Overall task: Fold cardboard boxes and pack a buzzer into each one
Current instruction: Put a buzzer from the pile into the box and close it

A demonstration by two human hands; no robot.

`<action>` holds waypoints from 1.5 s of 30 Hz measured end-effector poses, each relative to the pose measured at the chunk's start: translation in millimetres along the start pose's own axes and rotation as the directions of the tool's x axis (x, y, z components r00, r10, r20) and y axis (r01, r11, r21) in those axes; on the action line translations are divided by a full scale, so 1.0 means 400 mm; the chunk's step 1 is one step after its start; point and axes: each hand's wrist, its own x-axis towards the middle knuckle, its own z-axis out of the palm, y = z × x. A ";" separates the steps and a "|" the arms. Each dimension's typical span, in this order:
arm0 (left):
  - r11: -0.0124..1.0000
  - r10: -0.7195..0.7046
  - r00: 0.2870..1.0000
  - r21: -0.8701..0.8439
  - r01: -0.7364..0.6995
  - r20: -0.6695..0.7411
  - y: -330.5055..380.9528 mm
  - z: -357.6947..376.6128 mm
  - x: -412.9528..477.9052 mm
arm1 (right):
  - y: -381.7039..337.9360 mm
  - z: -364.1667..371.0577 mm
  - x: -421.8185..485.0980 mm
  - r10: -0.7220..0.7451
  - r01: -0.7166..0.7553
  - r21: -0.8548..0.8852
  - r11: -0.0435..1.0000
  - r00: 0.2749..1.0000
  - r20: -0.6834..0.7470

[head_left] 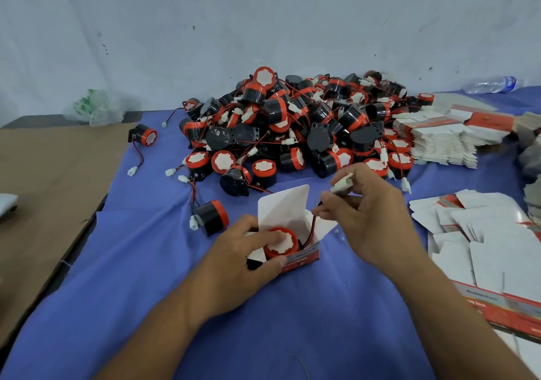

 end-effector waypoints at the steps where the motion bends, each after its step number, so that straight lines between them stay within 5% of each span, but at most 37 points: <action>1: 1.000 0.004 1.000 0.003 -0.004 0.004 0.002 0.001 -0.001 | 0.003 0.010 -0.004 -0.084 0.080 -0.122 0.989 0.996 -0.033; 4: 1.000 0.020 1.000 0.000 -0.020 0.000 0.005 0.002 0.000 | 0.009 0.035 -0.011 -0.373 0.360 -0.535 0.764 0.924 0.090; 7: 0.999 0.033 0.999 0.004 -0.033 -0.016 0.008 0.003 0.000 | 0.017 0.047 -0.017 -0.347 0.382 -0.690 0.615 0.917 0.198; 10: 1.000 0.012 0.999 0.000 -0.012 -0.034 0.007 0.006 0.000 | 0.023 0.050 -0.025 -0.236 0.330 -0.734 0.593 0.943 0.232; 14: 1.000 0.022 0.999 -0.001 -0.022 -0.039 0.004 0.009 -0.001 | 0.025 0.048 -0.026 -0.209 0.464 -0.609 0.644 0.871 0.444; 17: 0.999 0.030 0.998 -0.018 -0.030 -0.046 0.005 0.010 0.000 | 0.024 0.044 -0.034 -0.196 0.452 -0.544 0.707 0.864 0.464; 24: 1.000 0.010 0.999 -0.012 -0.010 -0.052 0.007 0.007 0.000 | 0.027 0.036 -0.044 -0.071 0.484 -0.587 0.649 0.807 0.586; 29: 1.000 -0.010 0.999 -0.014 0.009 -0.043 0.007 0.006 0.000 | 0.045 0.044 -0.050 -0.154 0.318 -0.581 0.750 0.937 0.314; 34: 1.000 -0.011 1.000 0.006 0.011 -0.029 0.016 0.002 -0.003 | 0.042 0.051 -0.035 -0.032 0.102 -0.630 0.770 0.992 0.123; 41: 0.999 0.024 0.999 0.030 -0.023 -0.037 0.020 0.009 -0.002 | 0.006 0.071 -0.034 0.041 0.232 -0.839 0.492 0.957 0.288; 45: 1.000 -0.018 0.997 0.000 0.018 -0.073 0.020 0.015 -0.001 | 0.002 0.071 -0.042 0.158 0.265 -0.832 0.488 0.911 0.382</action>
